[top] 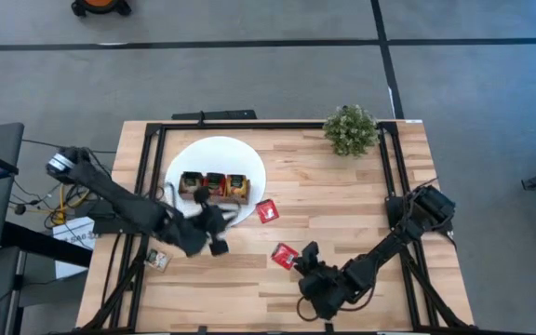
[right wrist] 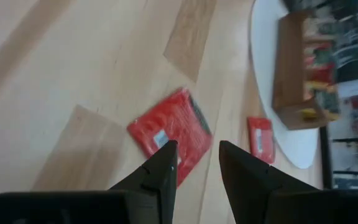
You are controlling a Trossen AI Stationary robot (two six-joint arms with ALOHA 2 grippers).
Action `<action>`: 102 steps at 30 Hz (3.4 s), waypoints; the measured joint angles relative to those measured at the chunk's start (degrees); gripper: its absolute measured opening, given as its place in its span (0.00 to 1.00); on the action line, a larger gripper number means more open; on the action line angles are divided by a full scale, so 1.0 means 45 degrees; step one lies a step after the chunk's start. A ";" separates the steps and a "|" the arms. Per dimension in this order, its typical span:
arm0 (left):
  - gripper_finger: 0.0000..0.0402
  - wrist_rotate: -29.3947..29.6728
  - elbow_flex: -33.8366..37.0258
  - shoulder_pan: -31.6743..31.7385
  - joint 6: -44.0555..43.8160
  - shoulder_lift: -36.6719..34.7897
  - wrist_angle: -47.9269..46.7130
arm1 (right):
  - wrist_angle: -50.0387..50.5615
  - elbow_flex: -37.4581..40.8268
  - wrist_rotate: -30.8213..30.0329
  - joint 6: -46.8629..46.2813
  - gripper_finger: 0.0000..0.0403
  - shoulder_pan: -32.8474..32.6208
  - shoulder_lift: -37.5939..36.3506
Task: Pick & Place Tea
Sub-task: Put the red tea bag into the middle section of the wooden organizer
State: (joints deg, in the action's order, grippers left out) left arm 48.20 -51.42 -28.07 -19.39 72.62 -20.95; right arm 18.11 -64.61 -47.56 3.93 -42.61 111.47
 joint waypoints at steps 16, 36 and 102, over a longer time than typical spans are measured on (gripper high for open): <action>0.09 0.0383 -0.0004 -0.1065 0.1321 0.6225 0.8393 | -0.3763 0.4859 0.1358 -0.1478 0.29 0.0305 -0.4104; 0.00 -0.0970 -0.3779 -0.0651 0.1810 1.0132 0.8560 | -0.6122 0.4207 0.5255 0.3525 0.53 0.1447 -0.1435; 0.00 -0.3509 -0.3769 0.1227 -0.3849 1.1132 0.4984 | -0.5294 0.2801 0.3632 0.5852 0.18 0.1755 -0.0527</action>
State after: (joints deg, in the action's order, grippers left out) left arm 32.41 -68.38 -22.55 -36.71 122.72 1.48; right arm -5.71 -52.01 -31.21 30.26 -34.71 109.10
